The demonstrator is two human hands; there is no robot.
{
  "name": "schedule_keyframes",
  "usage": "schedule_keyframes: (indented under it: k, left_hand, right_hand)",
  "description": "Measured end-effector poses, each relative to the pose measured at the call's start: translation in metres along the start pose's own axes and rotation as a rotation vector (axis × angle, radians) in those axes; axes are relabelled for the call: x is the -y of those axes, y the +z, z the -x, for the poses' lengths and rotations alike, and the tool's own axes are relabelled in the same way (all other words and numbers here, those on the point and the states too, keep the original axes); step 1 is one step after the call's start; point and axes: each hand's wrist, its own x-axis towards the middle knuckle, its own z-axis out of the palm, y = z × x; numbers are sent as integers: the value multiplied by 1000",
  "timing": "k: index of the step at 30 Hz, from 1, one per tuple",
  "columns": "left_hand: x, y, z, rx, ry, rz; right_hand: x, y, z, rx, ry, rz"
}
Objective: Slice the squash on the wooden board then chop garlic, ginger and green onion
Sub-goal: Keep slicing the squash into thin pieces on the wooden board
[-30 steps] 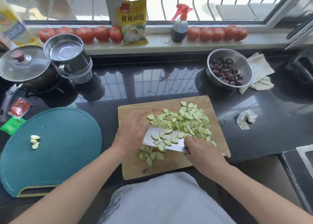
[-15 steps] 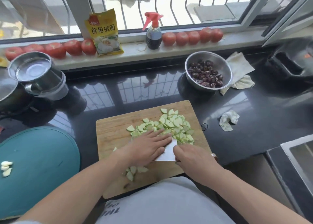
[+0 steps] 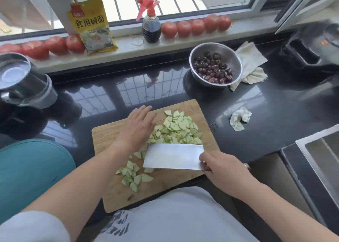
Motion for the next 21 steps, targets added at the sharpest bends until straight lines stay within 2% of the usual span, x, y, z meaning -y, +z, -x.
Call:
schedule_keyframes:
  k: [4, 6, 7, 9, 12, 14, 21]
  left_hand:
    - [-1, -24, 9, -89, -410, 548]
    - [7, -37, 33, -184, -609, 759]
    - [12, -40, 52, -223, -701, 802]
    - [16, -40, 97, -210, -812, 728]
    - [0, -17, 159, -38, -839, 635]
    - [-17, 3, 183, 40, -775, 614]
    - [-33, 22, 194, 131, -606, 443]
  right_hand:
    - [7, 7, 2, -16, 88, -78]
    - [12, 14, 3, -12, 153, -188]
    - [16, 17, 2, -1, 181, -271]
    - [27, 23, -2, 13, 176, -418]
    - [45, 31, -10, 13, 94, -445]
    - [54, 39, -13, 56, 81, -449]
    - [69, 57, -17, 137, 95, -478]
